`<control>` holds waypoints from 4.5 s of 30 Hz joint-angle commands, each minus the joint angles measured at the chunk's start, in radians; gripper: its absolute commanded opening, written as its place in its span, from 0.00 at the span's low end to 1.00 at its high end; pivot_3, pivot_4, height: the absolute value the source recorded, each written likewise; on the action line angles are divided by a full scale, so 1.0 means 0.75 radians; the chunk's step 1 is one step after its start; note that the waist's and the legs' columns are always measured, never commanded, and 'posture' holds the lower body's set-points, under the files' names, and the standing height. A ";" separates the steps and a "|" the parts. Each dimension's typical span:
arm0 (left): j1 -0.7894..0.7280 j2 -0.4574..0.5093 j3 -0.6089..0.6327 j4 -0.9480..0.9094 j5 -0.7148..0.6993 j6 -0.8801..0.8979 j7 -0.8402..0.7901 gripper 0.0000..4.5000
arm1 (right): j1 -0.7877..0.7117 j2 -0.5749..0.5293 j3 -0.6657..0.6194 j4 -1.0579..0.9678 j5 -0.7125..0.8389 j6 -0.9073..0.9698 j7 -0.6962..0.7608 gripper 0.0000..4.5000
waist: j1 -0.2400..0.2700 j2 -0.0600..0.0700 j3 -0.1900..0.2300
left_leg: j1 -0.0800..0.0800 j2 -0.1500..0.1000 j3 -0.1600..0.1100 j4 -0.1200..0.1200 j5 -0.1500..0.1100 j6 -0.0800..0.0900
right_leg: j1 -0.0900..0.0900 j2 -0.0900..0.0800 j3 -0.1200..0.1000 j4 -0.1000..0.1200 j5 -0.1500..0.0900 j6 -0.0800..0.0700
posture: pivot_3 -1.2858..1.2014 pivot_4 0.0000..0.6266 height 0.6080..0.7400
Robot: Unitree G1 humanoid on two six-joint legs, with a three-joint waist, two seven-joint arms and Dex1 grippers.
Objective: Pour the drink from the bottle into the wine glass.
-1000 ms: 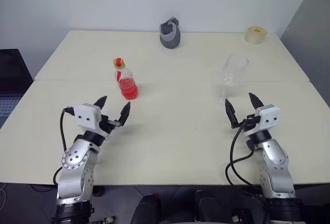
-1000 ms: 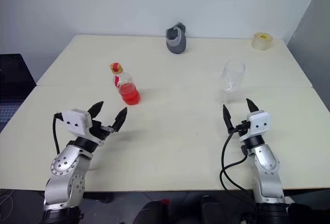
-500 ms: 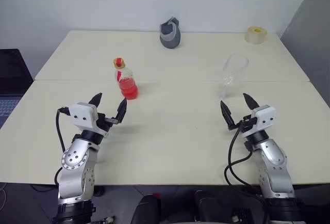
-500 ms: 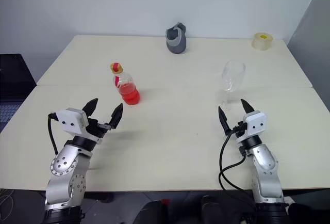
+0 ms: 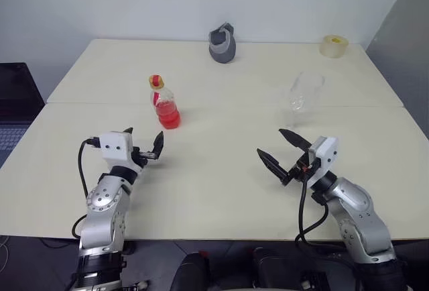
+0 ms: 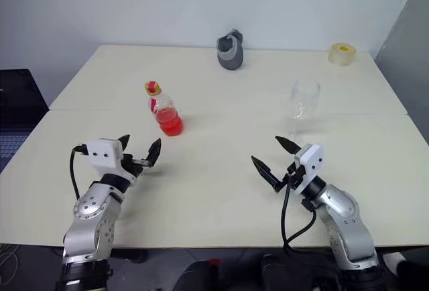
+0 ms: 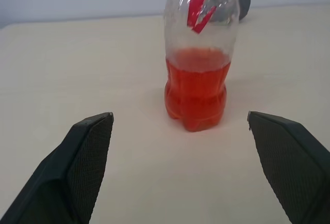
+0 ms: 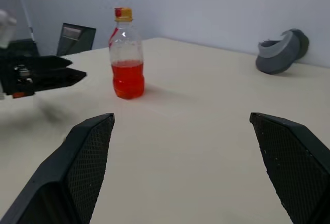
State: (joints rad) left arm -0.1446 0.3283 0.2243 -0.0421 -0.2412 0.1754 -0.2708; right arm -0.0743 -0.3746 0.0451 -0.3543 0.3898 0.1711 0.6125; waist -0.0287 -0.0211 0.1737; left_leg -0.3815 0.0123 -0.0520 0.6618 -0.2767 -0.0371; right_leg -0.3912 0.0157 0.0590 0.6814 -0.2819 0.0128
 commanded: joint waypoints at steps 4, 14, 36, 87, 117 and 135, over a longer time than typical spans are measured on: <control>-0.140 -0.001 -0.046 0.116 0.030 0.015 -0.010 0.99 | -0.134 -0.087 0.007 -0.129 0.100 0.236 0.035 1.00 | 0.000 0.000 0.000 | 0.000 0.000 -0.001 0.000 0.000 0.000 | 0.000 0.000 -0.001 0.000 0.000 0.000 | 0.52 0.24 1.00; -0.344 0.011 -0.096 0.432 0.109 -0.084 -0.030 0.99 | -0.225 -0.068 0.031 -0.147 0.118 0.311 0.037 1.00 | 0.000 -0.001 0.000 | -0.001 0.000 -0.003 0.000 0.000 0.000 | 0.000 -0.001 -0.003 0.000 0.000 0.000 | 0.52 0.24 1.00; -0.854 -0.054 -0.087 1.188 0.162 -0.386 -0.015 0.99 | -0.251 -0.017 0.058 -0.163 0.119 0.312 0.035 1.00 | 0.002 -0.002 0.001 | -0.004 -0.002 -0.010 0.001 0.000 0.000 | 0.001 -0.002 -0.020 0.000 0.000 0.000 | 0.52 0.24 1.00; -0.446 -0.015 -0.661 0.178 0.079 -0.043 -0.931 0.43 | -0.408 -0.169 0.036 -0.390 0.276 0.730 -0.131 0.91 | -0.001 -0.001 0.002 | -0.006 -0.003 -0.019 0.000 0.001 -0.001 | 0.002 -0.002 -0.020 -0.001 -0.001 -0.001 | 0.52 0.24 1.00; -0.422 0.004 -0.687 0.132 0.081 -0.086 -0.993 0.24 | -0.768 -0.502 0.166 0.147 0.179 0.423 0.754 0.27 | 0.003 0.001 0.005 | -0.005 -0.003 -0.018 0.001 0.001 -0.001 | 0.002 -0.004 -0.021 -0.001 -0.001 -0.002 | 0.52 0.24 1.00; -0.432 -0.128 -0.660 0.189 0.073 -0.038 -0.828 0.23 | -0.221 -0.064 -0.030 -0.592 0.196 0.707 -0.354 0.81 | 0.003 0.002 0.005 | -0.009 -0.003 -0.023 0.001 0.001 -0.002 | 0.001 -0.003 -0.023 -0.001 -0.004 0.003 | 0.52 0.24 1.00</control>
State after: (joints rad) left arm -0.4460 0.2392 -0.2847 0.1177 -0.1728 0.1624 -0.8922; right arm -0.2363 -0.4232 0.0143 -0.7572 0.5589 0.7165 0.3793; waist -0.0266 -0.0199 0.1773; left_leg -0.3883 0.0098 -0.0689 0.6627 -0.2756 -0.0384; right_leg -0.3902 0.0136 0.0418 0.6809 -0.2844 0.0146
